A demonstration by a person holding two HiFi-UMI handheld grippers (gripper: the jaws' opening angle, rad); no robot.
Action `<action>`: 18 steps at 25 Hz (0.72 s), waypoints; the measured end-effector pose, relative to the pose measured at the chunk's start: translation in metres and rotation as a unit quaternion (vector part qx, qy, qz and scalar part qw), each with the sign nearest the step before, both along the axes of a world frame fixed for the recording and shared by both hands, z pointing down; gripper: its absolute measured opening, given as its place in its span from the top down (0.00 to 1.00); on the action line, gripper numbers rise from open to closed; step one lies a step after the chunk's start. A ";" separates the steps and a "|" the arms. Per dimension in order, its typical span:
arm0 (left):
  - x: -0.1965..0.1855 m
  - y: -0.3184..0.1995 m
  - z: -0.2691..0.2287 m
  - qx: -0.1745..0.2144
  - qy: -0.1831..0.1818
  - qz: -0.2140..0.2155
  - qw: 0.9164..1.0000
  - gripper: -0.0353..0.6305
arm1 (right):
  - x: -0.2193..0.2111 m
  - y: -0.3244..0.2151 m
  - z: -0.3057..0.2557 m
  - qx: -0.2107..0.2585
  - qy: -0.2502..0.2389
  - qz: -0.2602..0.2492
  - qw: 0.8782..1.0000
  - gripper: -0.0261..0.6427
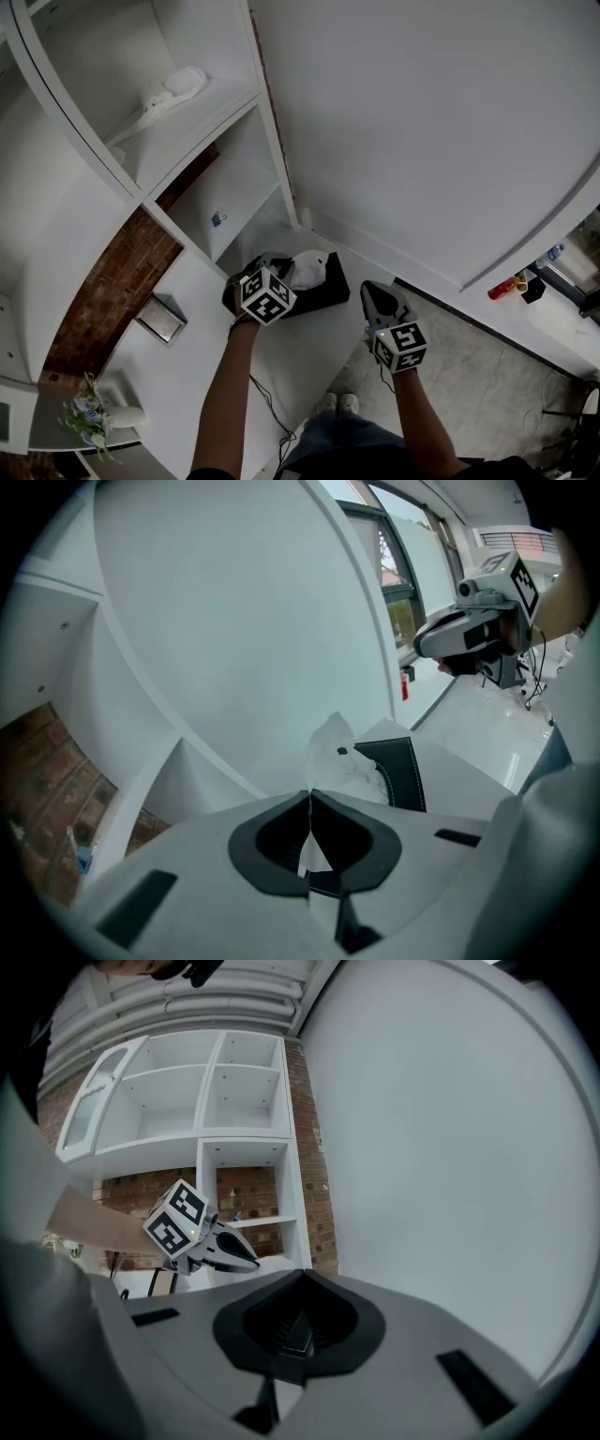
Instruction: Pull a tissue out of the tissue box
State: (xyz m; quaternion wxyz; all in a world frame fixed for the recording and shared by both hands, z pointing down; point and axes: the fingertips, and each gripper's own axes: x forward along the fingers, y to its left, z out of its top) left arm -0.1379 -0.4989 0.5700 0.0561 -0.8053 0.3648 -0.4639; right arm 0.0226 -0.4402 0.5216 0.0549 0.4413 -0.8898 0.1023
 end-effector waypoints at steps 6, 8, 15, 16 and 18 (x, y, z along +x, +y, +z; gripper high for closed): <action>-0.011 -0.008 -0.020 0.036 0.002 -0.018 0.999 0.93 | -0.001 0.000 -0.003 0.003 0.000 0.000 1.000 0.96; -0.014 -0.011 -0.028 0.048 0.005 -0.024 0.999 0.93 | -0.001 0.000 -0.004 0.004 -0.002 0.001 1.000 0.96; -0.017 -0.010 -0.047 0.071 0.020 -0.031 0.997 0.93 | -0.002 0.002 -0.010 0.009 -0.003 0.002 1.000 0.96; -0.017 -0.009 -0.051 0.075 0.025 -0.033 0.996 0.93 | -0.002 0.003 -0.012 0.011 -0.003 0.002 1.000 0.96; -0.016 -0.006 -0.058 0.086 0.036 -0.040 0.995 0.93 | -0.003 0.003 -0.016 0.014 -0.005 0.002 1.000 0.96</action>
